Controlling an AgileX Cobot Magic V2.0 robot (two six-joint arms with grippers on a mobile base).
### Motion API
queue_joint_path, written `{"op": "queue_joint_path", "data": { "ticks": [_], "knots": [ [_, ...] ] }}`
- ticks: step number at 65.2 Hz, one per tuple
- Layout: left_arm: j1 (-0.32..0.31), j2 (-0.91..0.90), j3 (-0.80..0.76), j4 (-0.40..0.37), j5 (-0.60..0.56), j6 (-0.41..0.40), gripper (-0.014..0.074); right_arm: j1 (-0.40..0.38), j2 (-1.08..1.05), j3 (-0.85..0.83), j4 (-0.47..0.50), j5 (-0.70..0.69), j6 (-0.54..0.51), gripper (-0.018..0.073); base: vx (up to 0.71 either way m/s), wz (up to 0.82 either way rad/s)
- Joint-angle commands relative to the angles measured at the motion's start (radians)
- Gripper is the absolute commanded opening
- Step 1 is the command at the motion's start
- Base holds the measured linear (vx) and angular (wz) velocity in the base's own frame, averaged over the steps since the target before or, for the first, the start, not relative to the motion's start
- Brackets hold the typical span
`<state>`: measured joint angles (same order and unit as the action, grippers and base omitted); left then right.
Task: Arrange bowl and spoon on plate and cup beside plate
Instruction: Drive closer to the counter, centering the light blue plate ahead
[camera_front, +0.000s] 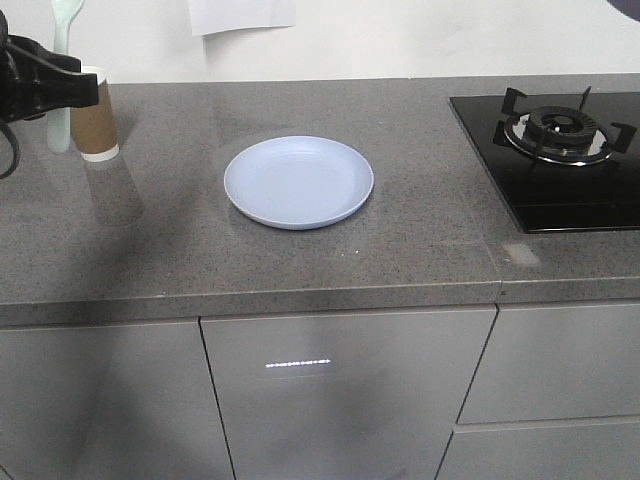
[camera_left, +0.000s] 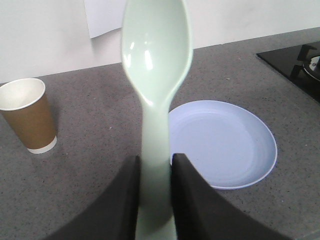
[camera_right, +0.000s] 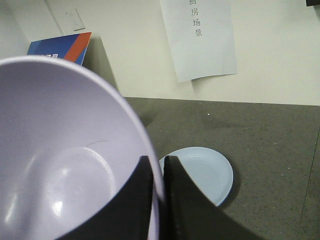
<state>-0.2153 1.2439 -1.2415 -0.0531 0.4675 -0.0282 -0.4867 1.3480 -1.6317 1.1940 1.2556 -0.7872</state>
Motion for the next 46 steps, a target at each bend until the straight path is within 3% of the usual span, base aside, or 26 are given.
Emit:
{"op": "queue_joint_path", "data": {
  "ticks": [1,46],
  "knots": [
    [-0.005,-0.029,-0.027,-0.012,-0.066,-0.004,-0.0006,-0.004,-0.028,-0.026,0.069,0.024,-0.009,-0.0005,0.03,-0.01],
    [-0.005,-0.029,-0.027,-0.012,-0.066,-0.004,-0.0006,-0.004,-0.028,-0.026,0.069,0.024,-0.009,-0.0005,0.03,-0.01]
  ]
}}
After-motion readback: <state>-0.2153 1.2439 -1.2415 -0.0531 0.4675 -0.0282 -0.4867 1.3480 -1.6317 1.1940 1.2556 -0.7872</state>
